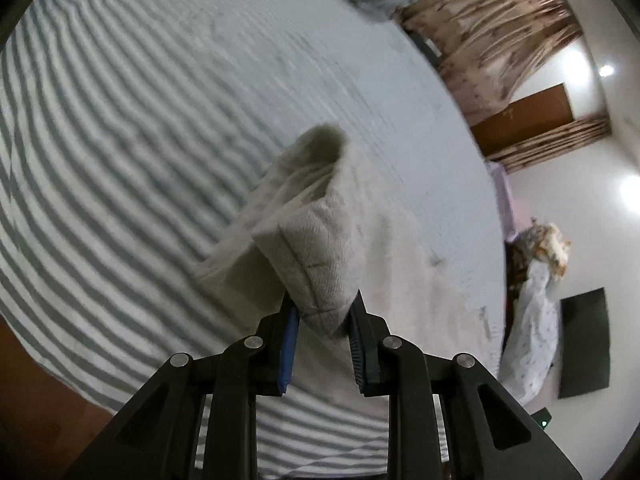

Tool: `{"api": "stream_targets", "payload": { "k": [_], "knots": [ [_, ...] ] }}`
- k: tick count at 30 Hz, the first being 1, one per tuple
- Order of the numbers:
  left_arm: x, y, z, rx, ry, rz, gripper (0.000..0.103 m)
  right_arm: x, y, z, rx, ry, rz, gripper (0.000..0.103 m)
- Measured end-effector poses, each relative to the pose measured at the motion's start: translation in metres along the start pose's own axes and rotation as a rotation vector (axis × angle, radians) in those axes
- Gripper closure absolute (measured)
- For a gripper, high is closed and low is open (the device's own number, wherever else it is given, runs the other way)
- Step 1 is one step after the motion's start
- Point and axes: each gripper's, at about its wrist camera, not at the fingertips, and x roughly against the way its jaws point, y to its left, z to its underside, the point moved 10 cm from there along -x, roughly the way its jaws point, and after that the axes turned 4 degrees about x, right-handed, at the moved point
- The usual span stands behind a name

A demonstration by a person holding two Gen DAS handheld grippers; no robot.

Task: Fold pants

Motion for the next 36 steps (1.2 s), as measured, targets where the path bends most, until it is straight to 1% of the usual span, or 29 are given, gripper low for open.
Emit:
{"api": "stream_targets", "payload": {
  "k": [2,5,6,11,13,15,19,23,25,30,31,33,36],
  "knots": [
    [-0.009,0.015,0.005,0.012,0.019,-0.026,0.079,-0.016,-0.006,0.016,-0.001,0.038,0.019,0.097],
    [-0.012,0.019,0.006,0.022,0.003,-0.001,0.079,-0.035,-0.008,0.027,0.005,0.074,0.046,0.097],
    [-0.011,0.019,0.007,0.015,-0.002,-0.004,0.079,-0.038,-0.009,0.029,0.006,0.078,0.051,0.097],
    [-0.009,0.013,0.009,-0.01,-0.007,-0.021,0.079,-0.032,-0.002,0.021,0.039,0.051,0.072,0.097],
    [-0.011,0.014,0.009,-0.008,-0.006,-0.029,0.079,-0.035,-0.006,0.025,0.045,0.065,0.086,0.097],
    [-0.011,0.007,0.01,-0.016,-0.013,-0.038,0.078,-0.045,-0.01,0.034,0.049,0.086,0.097,0.096],
    [-0.008,0.002,0.011,-0.039,-0.016,-0.069,0.078,-0.048,-0.011,0.034,0.082,0.078,0.119,0.096],
    [-0.005,-0.001,0.013,-0.024,-0.013,-0.075,0.076,-0.046,-0.018,0.034,0.018,0.088,0.056,0.093],
    [0.0,-0.005,0.015,-0.036,-0.02,-0.082,0.075,-0.045,-0.022,0.036,0.005,0.096,0.03,0.091],
    [0.015,-0.01,0.022,-0.091,-0.04,-0.145,0.074,-0.038,-0.029,0.041,-0.012,0.09,0.011,0.081],
    [0.021,-0.012,0.025,-0.11,-0.052,-0.163,0.074,-0.037,-0.031,0.042,-0.014,0.091,0.007,0.08],
    [0.031,-0.015,0.029,-0.132,-0.071,-0.169,0.074,-0.036,-0.035,0.043,-0.026,0.09,-0.006,0.079],
    [0.05,-0.025,0.038,-0.174,-0.129,-0.178,0.074,-0.033,-0.039,0.045,-0.027,0.092,-0.014,0.077]
  ]
}}
